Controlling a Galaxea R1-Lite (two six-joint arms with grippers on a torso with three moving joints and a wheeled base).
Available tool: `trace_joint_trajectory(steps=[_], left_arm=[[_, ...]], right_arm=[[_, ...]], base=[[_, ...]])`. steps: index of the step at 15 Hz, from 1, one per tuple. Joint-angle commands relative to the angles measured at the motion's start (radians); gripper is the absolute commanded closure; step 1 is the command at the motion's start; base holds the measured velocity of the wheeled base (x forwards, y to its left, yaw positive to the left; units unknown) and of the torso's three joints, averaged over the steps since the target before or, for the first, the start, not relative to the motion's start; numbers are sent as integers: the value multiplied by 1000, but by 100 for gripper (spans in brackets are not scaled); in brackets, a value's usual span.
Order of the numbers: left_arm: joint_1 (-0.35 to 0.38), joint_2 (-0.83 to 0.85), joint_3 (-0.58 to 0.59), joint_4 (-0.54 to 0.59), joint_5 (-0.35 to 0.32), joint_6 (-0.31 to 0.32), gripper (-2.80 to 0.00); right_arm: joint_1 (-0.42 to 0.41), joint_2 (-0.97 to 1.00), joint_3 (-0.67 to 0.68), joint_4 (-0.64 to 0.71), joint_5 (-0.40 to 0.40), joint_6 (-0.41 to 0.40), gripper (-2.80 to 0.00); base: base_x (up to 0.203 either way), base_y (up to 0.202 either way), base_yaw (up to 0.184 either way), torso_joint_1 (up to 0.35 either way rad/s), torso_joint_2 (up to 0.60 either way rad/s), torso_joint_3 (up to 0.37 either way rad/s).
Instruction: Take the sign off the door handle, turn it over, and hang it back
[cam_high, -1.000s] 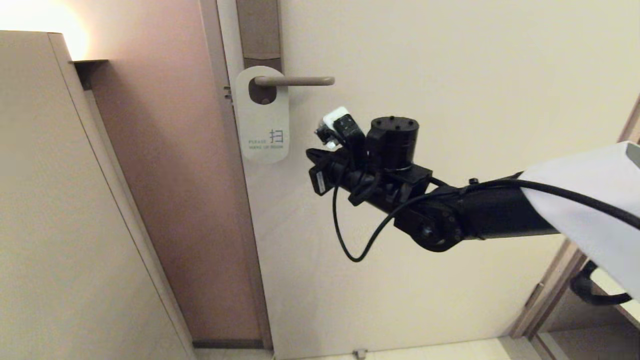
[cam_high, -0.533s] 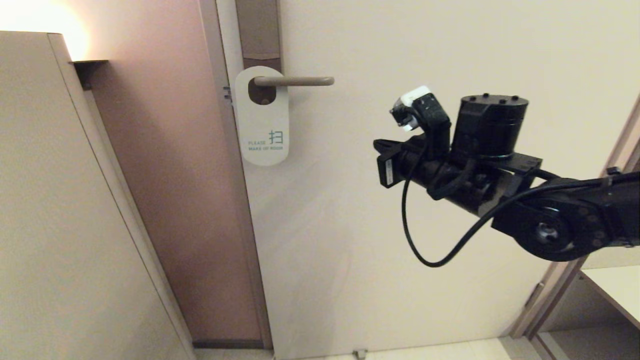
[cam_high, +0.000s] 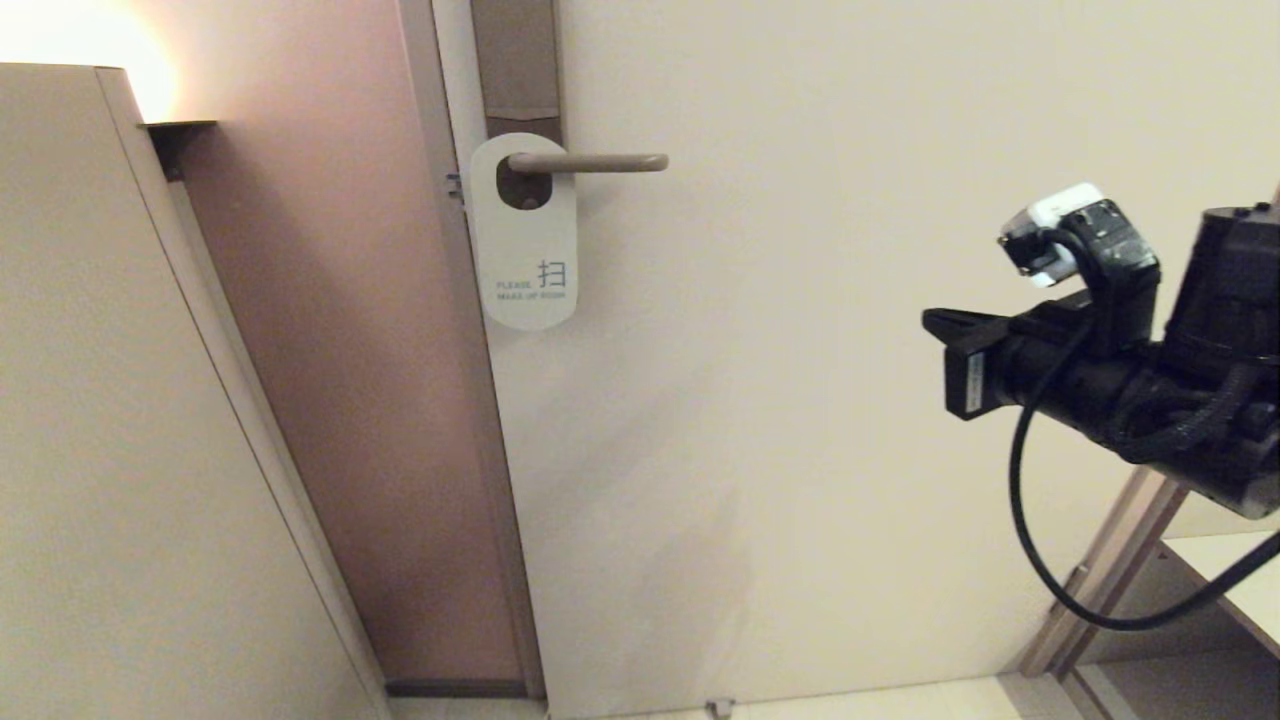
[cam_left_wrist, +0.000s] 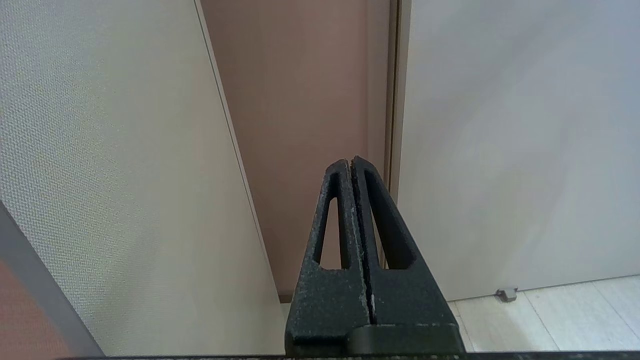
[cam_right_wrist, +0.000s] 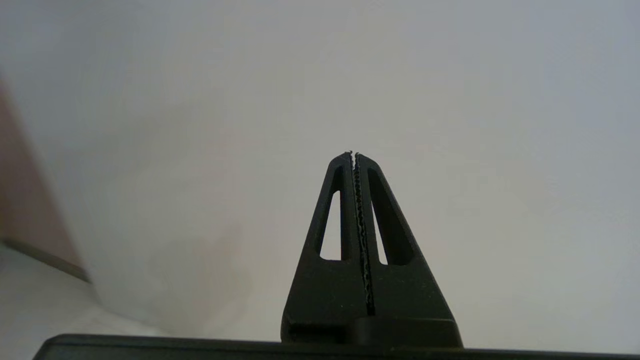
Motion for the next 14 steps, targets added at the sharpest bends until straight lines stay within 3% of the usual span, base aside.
trace_joint_trajectory(steps=[1,5,12,14], left_arm=[[0,2,0,0,0,0,0],[0,2,0,0,0,0,0],[0,2,0,0,0,0,0],[0,2,0,0,0,0,0]], right_arm=[[-78,-133,78,15,1,-2,0],[-219,-309,267,27,7,-2,0],[-276,-607,560,27,7,3,0],[-338,-671,631,28,15,3,0]], base=[[0,0,0,0,0,0],[0,0,0,0,0,0],[0,0,0,0,0,0],[0,0,0,0,0,0]])
